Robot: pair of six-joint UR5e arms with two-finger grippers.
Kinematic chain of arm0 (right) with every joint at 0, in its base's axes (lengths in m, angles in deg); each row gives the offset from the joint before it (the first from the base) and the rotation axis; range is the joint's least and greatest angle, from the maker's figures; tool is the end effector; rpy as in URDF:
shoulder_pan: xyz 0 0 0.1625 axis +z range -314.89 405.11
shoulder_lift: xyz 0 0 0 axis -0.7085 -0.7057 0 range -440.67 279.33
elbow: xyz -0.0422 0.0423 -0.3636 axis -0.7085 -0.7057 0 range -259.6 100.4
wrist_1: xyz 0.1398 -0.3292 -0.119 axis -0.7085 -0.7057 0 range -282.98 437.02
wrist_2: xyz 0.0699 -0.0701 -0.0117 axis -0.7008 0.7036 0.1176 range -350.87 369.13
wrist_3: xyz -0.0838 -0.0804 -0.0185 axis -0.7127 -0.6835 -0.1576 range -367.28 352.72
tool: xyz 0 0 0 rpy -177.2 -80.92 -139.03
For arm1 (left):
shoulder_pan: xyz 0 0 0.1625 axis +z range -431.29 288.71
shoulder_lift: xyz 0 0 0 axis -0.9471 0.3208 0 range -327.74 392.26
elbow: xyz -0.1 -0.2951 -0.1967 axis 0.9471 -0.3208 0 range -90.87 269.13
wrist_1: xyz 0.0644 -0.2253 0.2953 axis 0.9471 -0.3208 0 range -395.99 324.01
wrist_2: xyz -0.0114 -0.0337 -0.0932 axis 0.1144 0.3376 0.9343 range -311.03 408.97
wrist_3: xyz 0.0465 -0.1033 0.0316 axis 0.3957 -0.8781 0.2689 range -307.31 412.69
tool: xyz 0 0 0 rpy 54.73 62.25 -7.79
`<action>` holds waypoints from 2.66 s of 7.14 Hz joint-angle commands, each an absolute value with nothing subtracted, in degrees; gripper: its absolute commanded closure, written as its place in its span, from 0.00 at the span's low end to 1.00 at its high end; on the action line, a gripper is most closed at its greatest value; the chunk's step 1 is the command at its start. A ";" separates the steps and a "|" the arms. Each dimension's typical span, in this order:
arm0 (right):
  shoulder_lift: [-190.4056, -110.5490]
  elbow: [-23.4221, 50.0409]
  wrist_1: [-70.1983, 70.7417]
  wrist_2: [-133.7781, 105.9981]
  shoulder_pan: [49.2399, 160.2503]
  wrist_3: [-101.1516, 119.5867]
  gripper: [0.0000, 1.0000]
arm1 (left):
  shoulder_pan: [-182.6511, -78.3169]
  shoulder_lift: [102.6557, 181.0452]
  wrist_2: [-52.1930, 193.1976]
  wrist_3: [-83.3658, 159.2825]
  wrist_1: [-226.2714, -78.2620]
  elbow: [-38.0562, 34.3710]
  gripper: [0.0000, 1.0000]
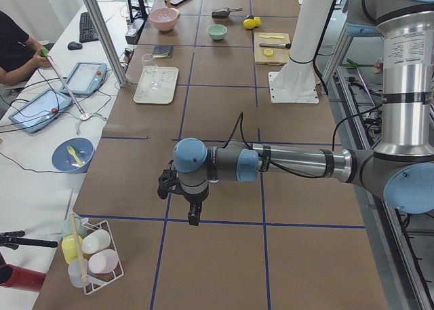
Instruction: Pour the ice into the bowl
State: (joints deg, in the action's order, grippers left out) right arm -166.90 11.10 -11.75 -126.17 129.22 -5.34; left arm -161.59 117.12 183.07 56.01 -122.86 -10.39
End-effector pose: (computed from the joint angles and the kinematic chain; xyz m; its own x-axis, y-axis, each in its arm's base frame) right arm -0.0002 -0.4857 0.5751 0.6955 -0.1087 0.7103 0.0785 0.9941 0.0752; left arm -0.0536 -0.4199 0.5848 0.7172 0.0693 -0.6934 -0.0363 0.9974 0.0621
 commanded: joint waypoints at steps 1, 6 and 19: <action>-168.02 12.59 -11.49 -126.13 129.31 -3.50 0.00 | -161.55 117.86 183.00 56.11 -122.21 -10.28 0.00; -169.09 13.48 -11.05 -127.71 129.05 -3.33 0.00 | -161.20 117.07 183.09 56.12 -125.26 -13.71 0.00; -175.94 17.18 21.38 -115.23 99.35 42.46 0.02 | -160.94 117.34 191.88 55.59 -126.43 -12.74 0.00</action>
